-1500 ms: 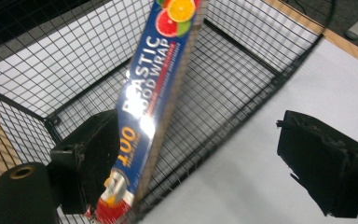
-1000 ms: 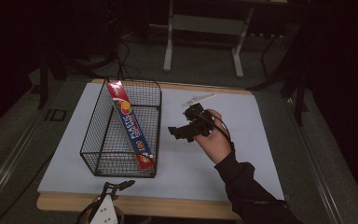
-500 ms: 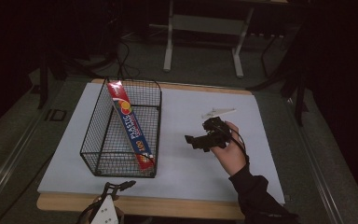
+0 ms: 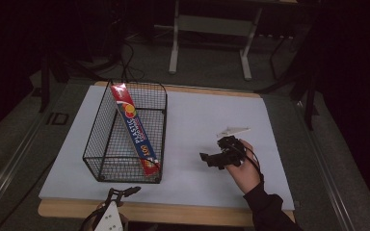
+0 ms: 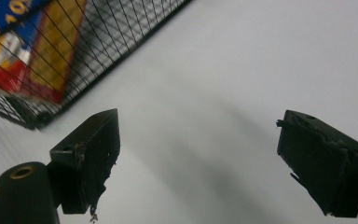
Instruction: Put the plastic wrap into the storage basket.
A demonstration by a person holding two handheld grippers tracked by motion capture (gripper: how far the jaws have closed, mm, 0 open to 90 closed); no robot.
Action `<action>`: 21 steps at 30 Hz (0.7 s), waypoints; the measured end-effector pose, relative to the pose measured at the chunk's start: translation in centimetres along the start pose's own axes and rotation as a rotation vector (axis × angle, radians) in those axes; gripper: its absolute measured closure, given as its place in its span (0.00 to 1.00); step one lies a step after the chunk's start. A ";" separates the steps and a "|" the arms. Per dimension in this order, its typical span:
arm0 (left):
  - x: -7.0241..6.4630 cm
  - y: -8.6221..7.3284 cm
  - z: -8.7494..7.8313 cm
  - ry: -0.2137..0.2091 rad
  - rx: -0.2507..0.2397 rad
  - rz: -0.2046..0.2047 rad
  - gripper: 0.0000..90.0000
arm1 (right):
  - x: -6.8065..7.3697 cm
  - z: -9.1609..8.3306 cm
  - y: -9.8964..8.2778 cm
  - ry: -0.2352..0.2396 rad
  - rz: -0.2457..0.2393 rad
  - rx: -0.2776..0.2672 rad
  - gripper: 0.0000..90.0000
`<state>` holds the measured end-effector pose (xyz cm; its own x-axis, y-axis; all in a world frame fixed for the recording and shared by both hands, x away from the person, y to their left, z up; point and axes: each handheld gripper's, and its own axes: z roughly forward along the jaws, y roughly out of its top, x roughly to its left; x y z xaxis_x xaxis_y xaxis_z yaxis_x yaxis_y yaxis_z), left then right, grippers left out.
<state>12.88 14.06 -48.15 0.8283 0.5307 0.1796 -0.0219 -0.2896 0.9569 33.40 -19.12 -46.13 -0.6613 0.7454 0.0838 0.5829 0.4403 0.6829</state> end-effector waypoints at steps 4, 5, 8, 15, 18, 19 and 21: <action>0.0 0.0 0.0 -0.002 0.000 0.000 0.00 | 0.0 0.5 -1.2 0.009 -0.013 -0.003 0.15; 0.0 0.0 0.0 -0.002 0.001 0.000 0.00 | 0.1 0.6 -1.5 0.005 -0.022 -0.004 0.15; 0.0 0.0 0.1 -0.002 0.003 0.001 0.00 | 0.4 1.0 -2.2 0.004 -0.030 -0.008 0.15; 0.0 -0.1 0.1 -0.007 0.005 0.001 0.00 | 0.9 1.7 -2.9 -0.016 -0.058 -0.017 0.15; 0.0 -0.1 0.1 -0.009 0.008 -0.004 0.00 | 1.1 2.0 -3.0 -0.036 -0.096 -0.019 0.15; 0.0 -0.2 0.2 -0.010 0.009 -0.006 0.00 | 1.1 2.1 -3.1 -0.040 -0.100 -0.022 0.15; 0.0 -0.2 0.2 -0.013 0.010 -0.007 0.00 | 1.0 2.3 -3.2 -0.038 -0.095 -0.016 0.15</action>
<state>13.02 13.97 -48.39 0.8356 0.5224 0.1702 -0.0108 -0.2941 0.9557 31.95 -18.61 -49.90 -0.6945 0.7195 -0.0095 0.5108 0.5022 0.6978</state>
